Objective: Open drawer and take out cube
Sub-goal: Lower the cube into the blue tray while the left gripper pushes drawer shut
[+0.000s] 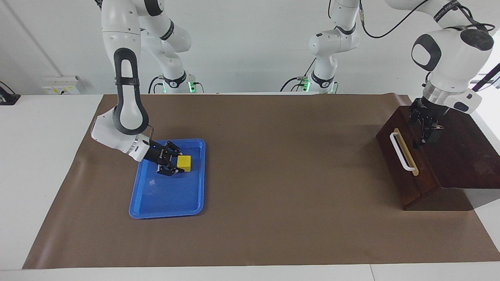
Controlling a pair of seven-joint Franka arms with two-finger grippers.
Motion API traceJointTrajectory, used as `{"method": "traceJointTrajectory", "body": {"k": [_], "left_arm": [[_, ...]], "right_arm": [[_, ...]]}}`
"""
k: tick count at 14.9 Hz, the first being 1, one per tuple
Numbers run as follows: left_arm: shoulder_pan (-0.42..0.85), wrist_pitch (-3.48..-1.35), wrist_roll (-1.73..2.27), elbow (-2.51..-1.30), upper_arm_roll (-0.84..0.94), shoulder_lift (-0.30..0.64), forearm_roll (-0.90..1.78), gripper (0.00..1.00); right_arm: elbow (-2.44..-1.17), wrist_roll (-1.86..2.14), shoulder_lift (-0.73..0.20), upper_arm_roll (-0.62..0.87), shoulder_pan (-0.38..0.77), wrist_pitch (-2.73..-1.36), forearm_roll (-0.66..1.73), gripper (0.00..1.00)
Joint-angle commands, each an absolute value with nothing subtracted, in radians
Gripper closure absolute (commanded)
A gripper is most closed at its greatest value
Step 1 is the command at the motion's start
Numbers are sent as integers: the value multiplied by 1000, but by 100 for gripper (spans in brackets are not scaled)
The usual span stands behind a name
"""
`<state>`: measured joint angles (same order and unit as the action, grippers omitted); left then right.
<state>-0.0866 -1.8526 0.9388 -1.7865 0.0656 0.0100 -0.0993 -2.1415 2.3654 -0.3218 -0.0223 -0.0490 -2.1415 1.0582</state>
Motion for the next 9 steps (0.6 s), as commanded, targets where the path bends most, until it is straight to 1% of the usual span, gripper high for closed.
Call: {"method": "traceJointTrajectory", "body": {"k": [1, 3, 6, 7, 9], "left_arm": [[-58, -1718, 674, -1715, 58, 18, -97, 0], [-48, -1636, 563, -1684, 58, 17, -84, 0], [-45, -1583, 482, -1668, 67, 15, -16, 0], [-22, -1548, 466, -1658, 66, 15, -20, 0], [-2, -1484, 332, -1596, 63, 32, 0, 0]], "right_arm": [[-2161, 2385, -310, -18, -51, -2145, 1057, 0], [-2158, 2384, -310, -18, -52, -2141, 1057, 0], [-2155, 2382, -310, -18, -52, -2135, 1057, 0], [-2154, 2382, -310, -18, -54, -2134, 1057, 0], [-2149, 2370, -310, -18, -54, -2120, 1057, 0]]}}
